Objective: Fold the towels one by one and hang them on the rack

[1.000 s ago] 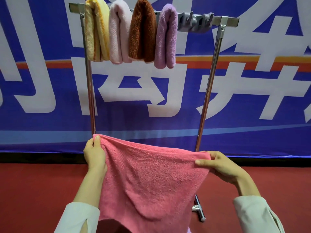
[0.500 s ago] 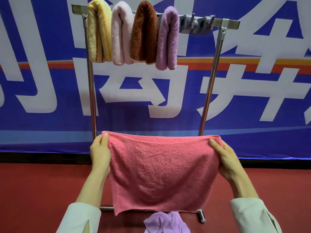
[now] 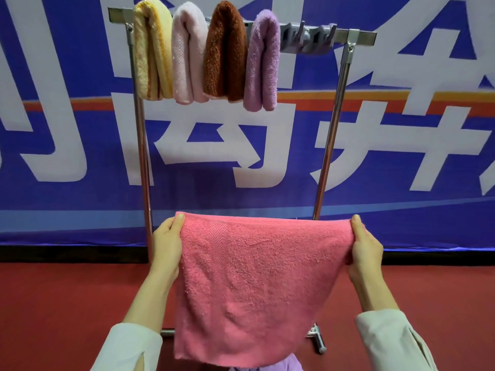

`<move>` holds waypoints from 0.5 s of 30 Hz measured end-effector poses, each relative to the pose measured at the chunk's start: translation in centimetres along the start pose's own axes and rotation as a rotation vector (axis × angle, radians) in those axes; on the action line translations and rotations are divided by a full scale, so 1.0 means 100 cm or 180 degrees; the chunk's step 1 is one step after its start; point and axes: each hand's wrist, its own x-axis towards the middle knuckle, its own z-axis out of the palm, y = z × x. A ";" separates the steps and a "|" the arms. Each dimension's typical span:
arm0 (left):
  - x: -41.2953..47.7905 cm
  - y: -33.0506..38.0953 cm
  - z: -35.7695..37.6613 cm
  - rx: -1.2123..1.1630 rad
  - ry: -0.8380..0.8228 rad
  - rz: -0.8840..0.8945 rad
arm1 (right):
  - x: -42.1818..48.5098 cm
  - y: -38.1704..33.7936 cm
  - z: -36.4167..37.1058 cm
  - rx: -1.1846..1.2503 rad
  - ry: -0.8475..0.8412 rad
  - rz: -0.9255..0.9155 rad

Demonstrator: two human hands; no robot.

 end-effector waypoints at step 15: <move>-0.049 0.025 0.060 0.1567 -0.0483 0.0398 | -0.013 0.029 0.034 -0.1977 -0.0802 -0.0283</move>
